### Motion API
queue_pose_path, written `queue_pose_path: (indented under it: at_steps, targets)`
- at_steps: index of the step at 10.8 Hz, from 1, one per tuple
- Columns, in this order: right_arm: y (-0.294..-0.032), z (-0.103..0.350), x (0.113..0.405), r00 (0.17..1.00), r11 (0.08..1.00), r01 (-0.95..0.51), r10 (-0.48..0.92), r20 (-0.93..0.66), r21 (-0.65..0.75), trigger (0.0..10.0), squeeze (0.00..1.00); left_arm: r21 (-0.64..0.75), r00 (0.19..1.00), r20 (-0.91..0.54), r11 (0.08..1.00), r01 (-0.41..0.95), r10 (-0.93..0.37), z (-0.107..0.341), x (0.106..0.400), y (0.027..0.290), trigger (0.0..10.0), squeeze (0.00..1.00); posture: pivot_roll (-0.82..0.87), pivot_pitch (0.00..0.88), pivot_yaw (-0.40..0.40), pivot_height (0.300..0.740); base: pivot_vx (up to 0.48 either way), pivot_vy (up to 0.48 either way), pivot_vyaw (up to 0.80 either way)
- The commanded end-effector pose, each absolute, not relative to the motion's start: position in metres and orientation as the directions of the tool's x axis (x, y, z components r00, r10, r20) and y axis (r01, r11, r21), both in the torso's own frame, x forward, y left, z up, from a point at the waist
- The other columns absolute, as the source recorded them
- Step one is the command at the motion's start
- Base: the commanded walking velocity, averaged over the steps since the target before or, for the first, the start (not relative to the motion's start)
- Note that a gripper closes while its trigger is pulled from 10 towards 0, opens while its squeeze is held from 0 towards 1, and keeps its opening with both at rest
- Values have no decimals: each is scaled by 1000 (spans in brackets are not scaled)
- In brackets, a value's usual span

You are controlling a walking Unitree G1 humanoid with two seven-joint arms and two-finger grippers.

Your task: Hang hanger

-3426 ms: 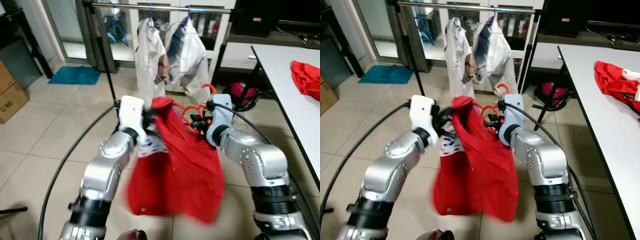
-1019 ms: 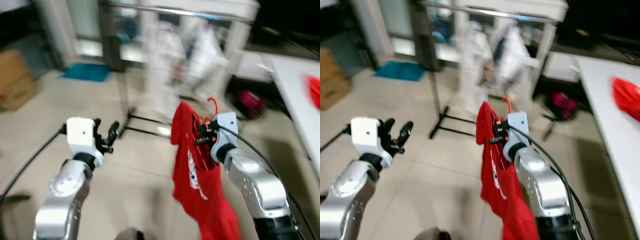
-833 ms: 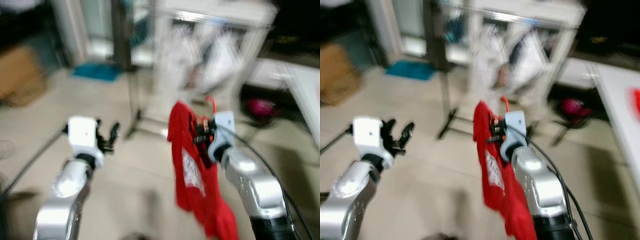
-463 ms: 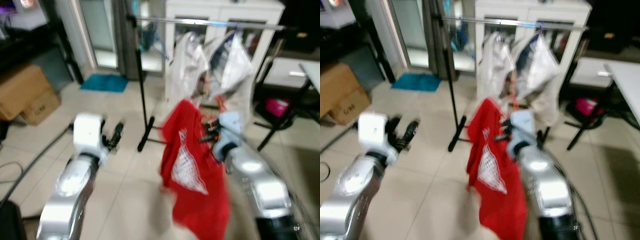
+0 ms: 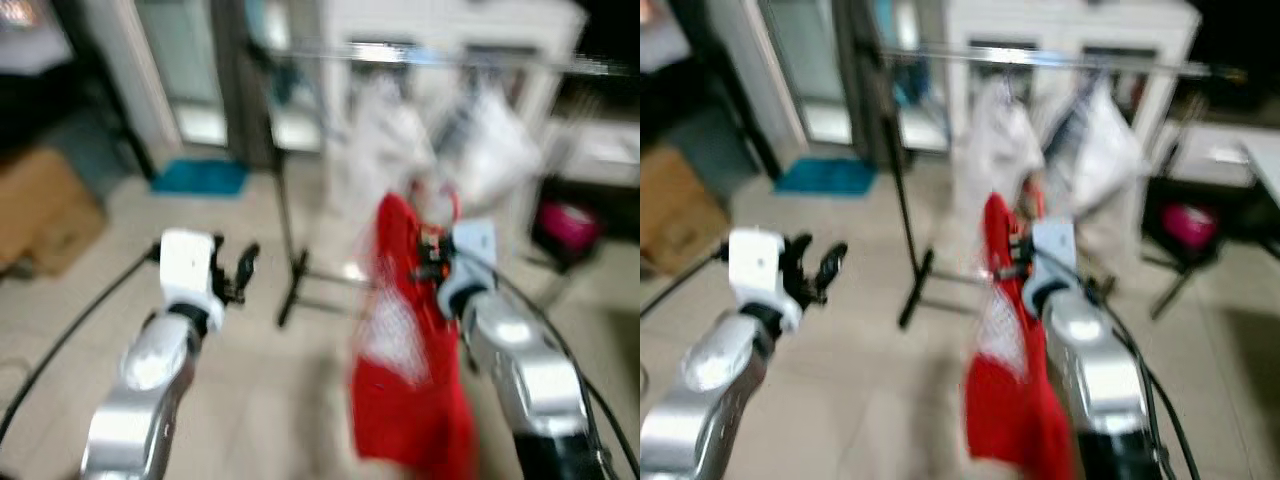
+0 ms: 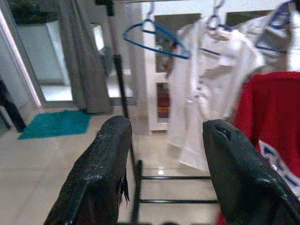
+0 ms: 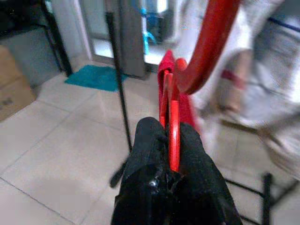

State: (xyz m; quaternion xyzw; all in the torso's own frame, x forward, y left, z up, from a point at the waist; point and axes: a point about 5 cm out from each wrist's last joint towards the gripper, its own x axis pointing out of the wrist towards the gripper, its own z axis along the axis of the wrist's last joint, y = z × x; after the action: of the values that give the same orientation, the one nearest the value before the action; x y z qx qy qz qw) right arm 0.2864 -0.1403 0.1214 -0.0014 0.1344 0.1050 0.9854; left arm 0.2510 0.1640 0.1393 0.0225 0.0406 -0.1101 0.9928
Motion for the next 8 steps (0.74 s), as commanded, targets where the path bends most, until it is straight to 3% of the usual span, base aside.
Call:
queue_pose_path:
  at_steps: [1, 3, 6, 8]
  targets:
    - [-139, 131, 288, 948, 975, -224, 222, -226, 18, 10000, 0, 40, 969, -93, 972, 233, -228, 139, 252, 163, 10000, 0, -106, 0, 41, 740, 480, 0, -800]
    - [-138, 132, 287, 949, 974, -225, 224, -222, 19, 10000, 0, 43, 968, -95, 971, 235, -231, 139, 252, 163, 10000, 0, -111, 0, 50, 740, 480, 0, -688]
    - [-133, 133, 285, 936, 959, -282, 280, -214, 25, 10000, 0, 52, 967, -95, 969, 242, -237, 140, 253, 164, 10000, 0, -107, 0, 50, 740, 480, 0, 0]
    - [-123, 137, 280, 893, 912, -410, 398, -208, -13, 10000, 0, 56, 968, -95, 969, 240, -234, 141, 251, 165, 10000, 0, -96, 0, 45, 740, 480, 0, 0]
